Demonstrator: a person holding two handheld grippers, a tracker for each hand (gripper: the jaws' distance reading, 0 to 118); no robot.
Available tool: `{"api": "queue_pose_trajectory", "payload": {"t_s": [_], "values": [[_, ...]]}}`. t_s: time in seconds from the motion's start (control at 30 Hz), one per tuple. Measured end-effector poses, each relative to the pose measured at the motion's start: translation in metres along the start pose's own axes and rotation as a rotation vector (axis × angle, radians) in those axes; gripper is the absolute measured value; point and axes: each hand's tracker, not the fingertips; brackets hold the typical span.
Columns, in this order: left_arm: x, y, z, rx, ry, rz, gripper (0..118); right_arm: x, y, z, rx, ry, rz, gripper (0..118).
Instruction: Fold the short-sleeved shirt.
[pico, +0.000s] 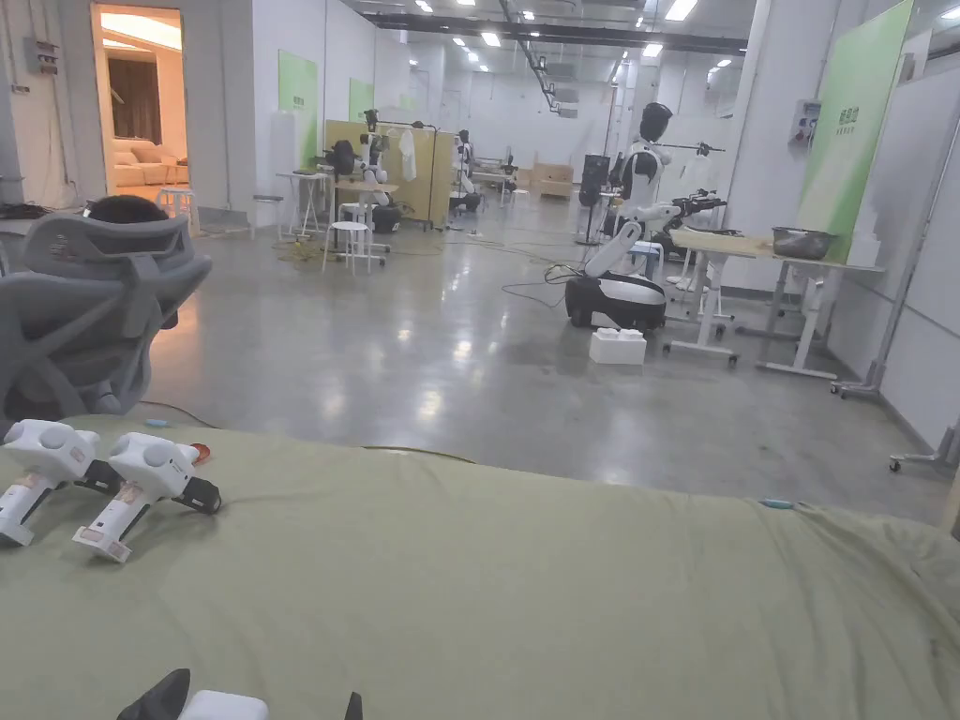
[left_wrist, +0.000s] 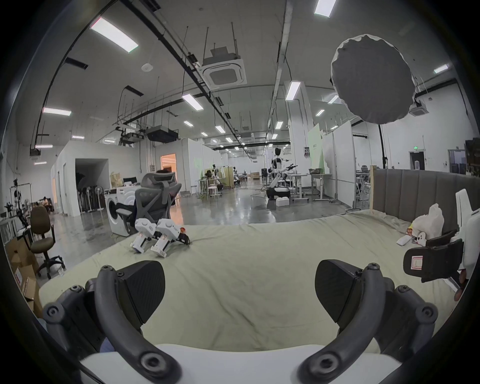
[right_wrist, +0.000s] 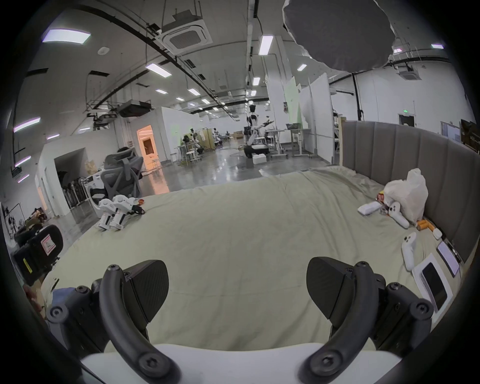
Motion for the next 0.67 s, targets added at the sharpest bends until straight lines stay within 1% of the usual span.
{"api": "queue_pose_trajectory", "payload": {"t_s": [0.03,0.1,0.17,0.2,0.23,0.3,0.5,0.67], "values": [[0.0,0.001,-0.002,0.008,0.005,-0.004,117,-0.001,0.0,-0.001,0.02,-0.008,0.009,108],[-0.002,0.004,-0.006,0.015,0.01,-0.003,117,-0.004,0.003,-0.003,0.046,-0.081,0.084,108],[-0.004,0.006,-0.01,0.024,0.011,0.006,117,-0.006,0.003,-0.006,0.094,-0.115,0.132,109],[-0.005,0.007,-0.012,0.019,0.013,0.009,117,-0.008,0.004,-0.008,0.113,-0.13,0.144,108],[-0.006,0.007,-0.014,0.015,0.019,0.013,117,-0.007,0.004,-0.008,0.123,-0.133,0.14,109],[-0.009,0.006,-0.017,0.011,0.037,0.028,117,-0.005,0.005,-0.009,0.138,-0.11,0.152,109],[-0.016,0.0,-0.023,-0.024,0.06,0.047,117,-0.002,0.008,-0.012,0.162,-0.108,0.172,109],[-0.017,-0.006,-0.022,-0.038,0.065,0.056,117,0.003,0.008,-0.013,0.171,-0.102,0.152,109]]}}
